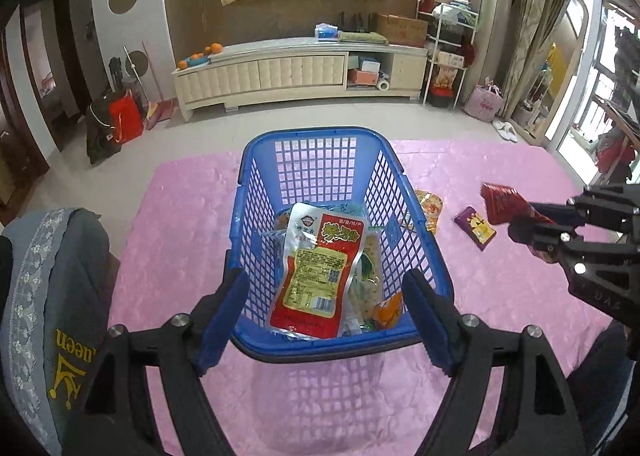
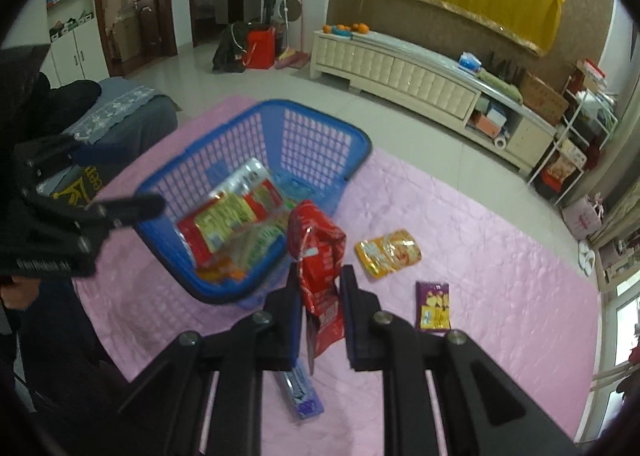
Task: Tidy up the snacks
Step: 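Drop the pouch into the basket with the left gripper while the right gripper grasps the red packet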
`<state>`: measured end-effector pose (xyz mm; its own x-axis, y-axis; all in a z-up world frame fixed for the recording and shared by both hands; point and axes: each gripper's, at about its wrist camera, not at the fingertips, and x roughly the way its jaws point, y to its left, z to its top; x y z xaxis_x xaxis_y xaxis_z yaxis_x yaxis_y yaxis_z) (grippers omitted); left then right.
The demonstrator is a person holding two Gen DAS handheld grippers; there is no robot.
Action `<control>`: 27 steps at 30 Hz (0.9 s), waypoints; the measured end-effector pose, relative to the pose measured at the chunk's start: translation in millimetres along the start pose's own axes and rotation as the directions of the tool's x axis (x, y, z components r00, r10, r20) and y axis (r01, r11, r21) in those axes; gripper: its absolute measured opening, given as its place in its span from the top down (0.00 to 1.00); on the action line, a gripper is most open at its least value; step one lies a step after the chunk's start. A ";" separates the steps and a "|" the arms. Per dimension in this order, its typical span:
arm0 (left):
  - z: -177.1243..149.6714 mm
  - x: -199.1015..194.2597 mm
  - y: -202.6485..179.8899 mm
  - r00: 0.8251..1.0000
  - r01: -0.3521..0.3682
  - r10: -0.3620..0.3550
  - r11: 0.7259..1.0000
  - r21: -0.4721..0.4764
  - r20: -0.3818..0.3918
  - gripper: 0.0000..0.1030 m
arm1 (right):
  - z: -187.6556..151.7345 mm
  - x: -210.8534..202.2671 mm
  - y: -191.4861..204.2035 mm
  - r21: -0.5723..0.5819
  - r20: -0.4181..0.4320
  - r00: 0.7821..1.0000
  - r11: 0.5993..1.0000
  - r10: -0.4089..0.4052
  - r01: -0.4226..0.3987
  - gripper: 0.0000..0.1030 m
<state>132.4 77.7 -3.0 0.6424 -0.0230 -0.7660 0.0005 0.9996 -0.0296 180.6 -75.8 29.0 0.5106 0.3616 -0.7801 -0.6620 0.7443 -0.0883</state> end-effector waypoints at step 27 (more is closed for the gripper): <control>-16.5 3.2 50.0 0.999 0.046 -0.044 0.996 -0.077 0.020 0.25 | 35.5 65.4 46.0 0.044 -0.145 0.989 0.999 0.002 0.005 0.77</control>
<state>121.8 127.3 -17.6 0.6567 -0.0668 -0.7512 -0.0289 0.9931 -0.1136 203.0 2.0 -4.0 0.4241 0.2775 -0.8620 -0.6350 0.7698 -0.0646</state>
